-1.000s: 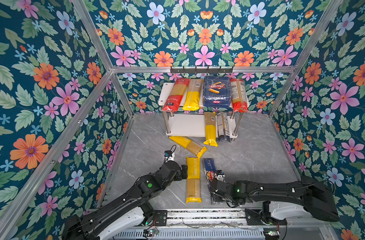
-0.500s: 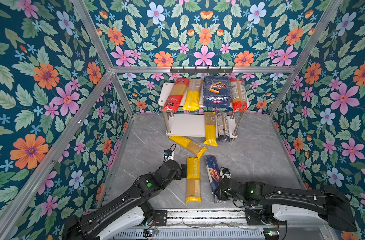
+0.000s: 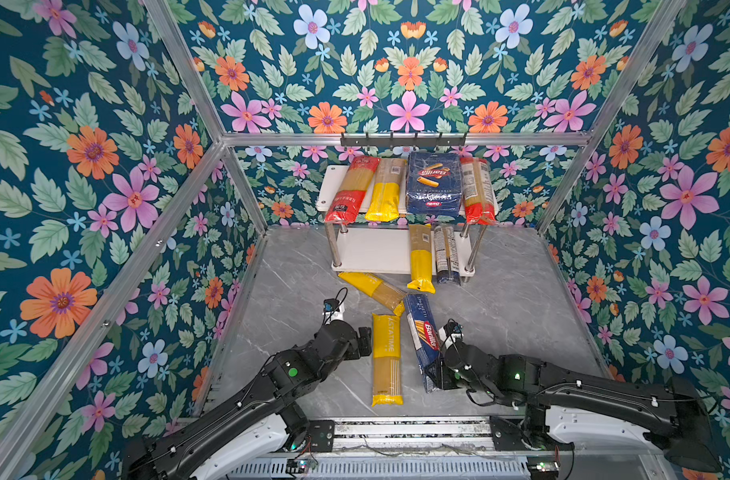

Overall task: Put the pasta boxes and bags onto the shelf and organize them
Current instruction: 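Tilt the Barilla box upright and lift it toward the lower shelf with the right gripper, then stand the Barilla box on the lower shelf beside the yellow-ended bag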

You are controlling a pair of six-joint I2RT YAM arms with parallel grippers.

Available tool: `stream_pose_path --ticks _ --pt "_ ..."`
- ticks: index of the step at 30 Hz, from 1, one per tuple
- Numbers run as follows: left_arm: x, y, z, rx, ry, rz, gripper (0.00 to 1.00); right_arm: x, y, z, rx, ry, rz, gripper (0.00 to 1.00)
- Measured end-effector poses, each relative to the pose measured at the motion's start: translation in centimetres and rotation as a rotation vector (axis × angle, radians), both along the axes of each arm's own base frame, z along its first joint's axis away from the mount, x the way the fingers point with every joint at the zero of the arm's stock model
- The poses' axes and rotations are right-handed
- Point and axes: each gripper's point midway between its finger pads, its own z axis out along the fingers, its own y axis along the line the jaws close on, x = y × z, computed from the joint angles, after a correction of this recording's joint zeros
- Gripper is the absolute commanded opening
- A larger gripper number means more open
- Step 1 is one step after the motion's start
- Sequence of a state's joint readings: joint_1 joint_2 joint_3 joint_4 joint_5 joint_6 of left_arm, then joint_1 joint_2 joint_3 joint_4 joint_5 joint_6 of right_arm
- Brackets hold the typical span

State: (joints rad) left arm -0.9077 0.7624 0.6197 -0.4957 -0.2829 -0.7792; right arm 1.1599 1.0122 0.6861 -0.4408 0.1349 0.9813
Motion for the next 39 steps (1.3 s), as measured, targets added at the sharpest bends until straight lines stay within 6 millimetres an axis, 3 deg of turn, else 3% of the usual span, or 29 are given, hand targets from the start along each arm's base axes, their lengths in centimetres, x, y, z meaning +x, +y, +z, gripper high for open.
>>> stream_pose_path --ticks 14,23,32,39 --pt "0.1 0.8 0.3 0.029 -0.024 0.009 0.98 9.2 0.5 4.8 -0.005 -0.065 -0.079 0.40" --pt "0.8 0.8 1.1 0.070 -0.055 0.017 1.00 16.0 2.5 5.8 -0.019 -0.067 -0.082 0.39" --pt "1.6 1.4 2.5 0.125 -0.098 0.037 1.00 22.9 3.8 4.0 -0.028 -0.051 -0.114 0.39" --pt "2.2 1.9 3.7 0.153 -0.133 0.057 1.00 27.1 5.6 2.9 -0.018 -0.034 -0.110 0.38"
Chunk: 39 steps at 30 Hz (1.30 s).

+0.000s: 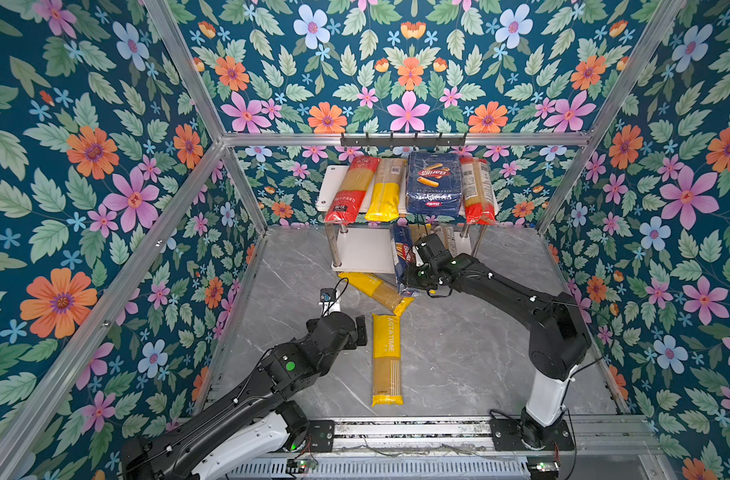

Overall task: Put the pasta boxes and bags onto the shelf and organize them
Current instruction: 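Stand the Barilla box on the lower shelf beside the yellow-ended bag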

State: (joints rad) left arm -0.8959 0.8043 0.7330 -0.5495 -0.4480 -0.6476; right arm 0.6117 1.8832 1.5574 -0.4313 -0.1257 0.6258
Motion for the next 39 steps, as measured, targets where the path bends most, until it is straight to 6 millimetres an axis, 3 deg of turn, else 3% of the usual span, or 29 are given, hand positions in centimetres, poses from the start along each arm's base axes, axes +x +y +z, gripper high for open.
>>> stream_pose_path --ticks 5,11,15,22,34,39 --pt "0.4 0.1 -0.3 0.036 0.005 0.005 1.00 3.4 0.2 -0.7 0.006 -0.017 -0.016 0.39" --pt "0.9 0.4 -0.4 0.058 0.009 0.014 1.00 5.6 0.1 -2.8 -0.004 0.009 -0.041 0.40" --pt "1.0 0.7 -0.2 0.059 0.005 0.022 1.00 6.4 0.9 -3.3 0.010 0.012 -0.029 0.44" --pt "1.2 0.9 -0.2 0.070 0.005 0.016 1.00 7.9 1.3 -3.1 0.024 -0.028 -0.041 0.63" --pt "1.1 1.5 -0.1 0.058 0.000 0.026 1.00 9.5 1.9 -3.5 0.032 -0.042 -0.067 0.62" --pt "1.1 1.8 0.0 0.053 -0.003 0.030 1.00 9.3 1.8 -4.0 0.044 -0.031 -0.077 0.72"
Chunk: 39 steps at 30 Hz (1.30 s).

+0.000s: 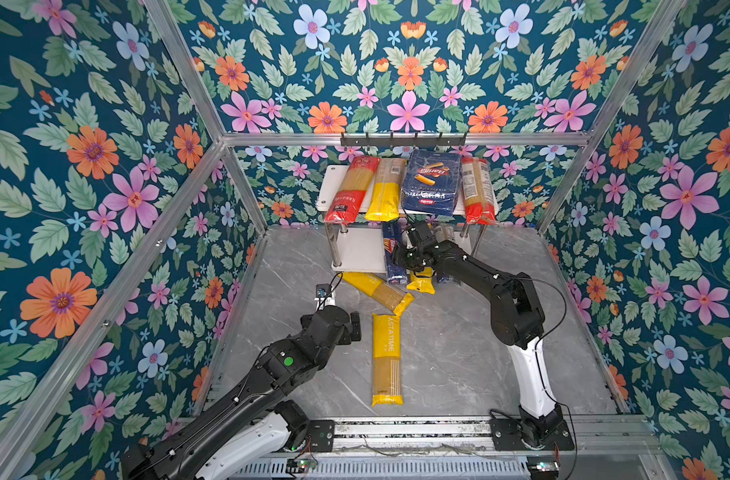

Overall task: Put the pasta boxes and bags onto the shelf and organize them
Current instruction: 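Stand the Barilla box on the lower shelf beside the yellow-ended bag, then open the right gripper and withdraw it while the left gripper grasps the PASTATIME bag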

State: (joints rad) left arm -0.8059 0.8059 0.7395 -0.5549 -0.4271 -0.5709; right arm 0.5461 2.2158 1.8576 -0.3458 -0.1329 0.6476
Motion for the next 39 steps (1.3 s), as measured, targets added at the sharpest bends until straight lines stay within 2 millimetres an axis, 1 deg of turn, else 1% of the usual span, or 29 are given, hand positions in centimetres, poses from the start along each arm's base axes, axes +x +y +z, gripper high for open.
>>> stream_pose_path --ticks 2,4,11,13,17,22,26,29,32,34,36,39 --pt "0.0 0.0 0.0 -0.001 -0.001 0.000 1.00 -0.5 -0.1 -0.1 0.007 0.005 0.009 0.78" --pt "0.0 0.1 0.1 -0.002 -0.001 0.000 1.00 -1.0 -0.2 0.3 0.015 0.004 0.015 0.81" --pt "-0.1 0.0 0.1 -0.010 0.000 -0.001 1.00 -2.1 -0.3 2.2 0.050 -0.020 0.035 0.83" --pt "-0.1 0.0 0.2 -0.014 -0.001 -0.002 1.00 -2.4 -0.4 2.3 0.055 -0.018 0.040 0.83" --pt "-0.3 0.2 0.6 -0.031 -0.009 0.002 1.00 -3.7 -0.8 1.8 0.061 0.006 0.051 0.84" --pt "-0.7 0.5 0.1 -0.043 0.002 0.009 1.00 -5.5 -0.9 2.4 0.079 0.000 0.069 0.84" --pt "-1.0 0.4 -1.0 -0.052 0.031 0.012 1.00 -7.9 -0.1 3.1 0.083 -0.001 0.107 0.84" --pt "-1.2 0.4 -2.0 -0.054 0.054 0.015 1.00 -10.4 0.5 3.7 0.078 -0.005 0.141 0.84" --pt "-1.6 0.3 -3.5 -0.056 0.093 0.014 0.99 -13.3 0.6 4.0 0.067 -0.007 0.173 0.84" --pt "-2.0 0.2 -5.0 -0.060 0.131 0.008 0.98 -15.4 0.3 4.3 0.057 -0.013 0.188 0.85" --pt "-2.6 0.0 -6.3 -0.073 0.168 0.004 0.98 -17.3 -0.6 4.7 0.042 -0.021 0.192 0.85" --pt "-3.5 -0.4 -7.8 -0.099 0.204 -0.004 0.97 -20.2 -1.8 5.6 0.024 -0.053 0.198 0.86"
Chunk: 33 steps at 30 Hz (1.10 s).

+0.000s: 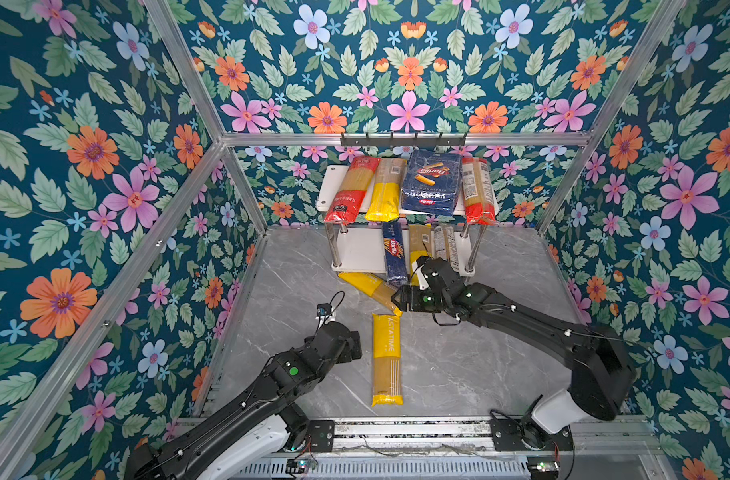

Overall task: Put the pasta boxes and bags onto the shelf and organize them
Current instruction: 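Open the right gripper and withdraw it while the left gripper grasps the PASTATIME bag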

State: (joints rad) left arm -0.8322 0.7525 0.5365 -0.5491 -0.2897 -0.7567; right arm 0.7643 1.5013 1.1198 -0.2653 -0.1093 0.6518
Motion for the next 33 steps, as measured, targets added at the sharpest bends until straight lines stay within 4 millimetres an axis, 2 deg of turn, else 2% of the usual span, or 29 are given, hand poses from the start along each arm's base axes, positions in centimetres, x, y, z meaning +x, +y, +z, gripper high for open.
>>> stream_pose_path --ticks 4,8,12,17,24,33 --pt "-1.3 -0.8 -1.6 -0.035 0.036 -0.021 0.96 -3.8 -2.6 -0.2 -0.041 -0.004 0.004 0.86" --pt "-2.8 -2.4 -3.1 -0.049 0.071 -0.058 0.96 -6.4 -6.3 -0.7 -0.066 -0.011 -0.051 0.87" --pt "-4.4 -4.4 -4.6 -0.015 0.095 -0.110 0.97 -8.6 -9.0 -1.4 -0.077 -0.003 -0.082 0.88" --pt "-5.4 -7.5 -5.3 0.029 0.092 -0.149 0.98 -10.1 -11.4 -1.2 -0.085 -0.014 -0.121 0.88" --pt "-5.9 -10.3 -6.3 0.072 0.100 -0.163 0.99 -11.5 -14.0 -0.6 -0.085 -0.037 -0.155 0.88" --pt "-6.4 -10.9 -8.4 0.137 0.137 -0.160 0.98 -12.3 -15.0 -1.4 -0.101 -0.023 -0.164 0.89"
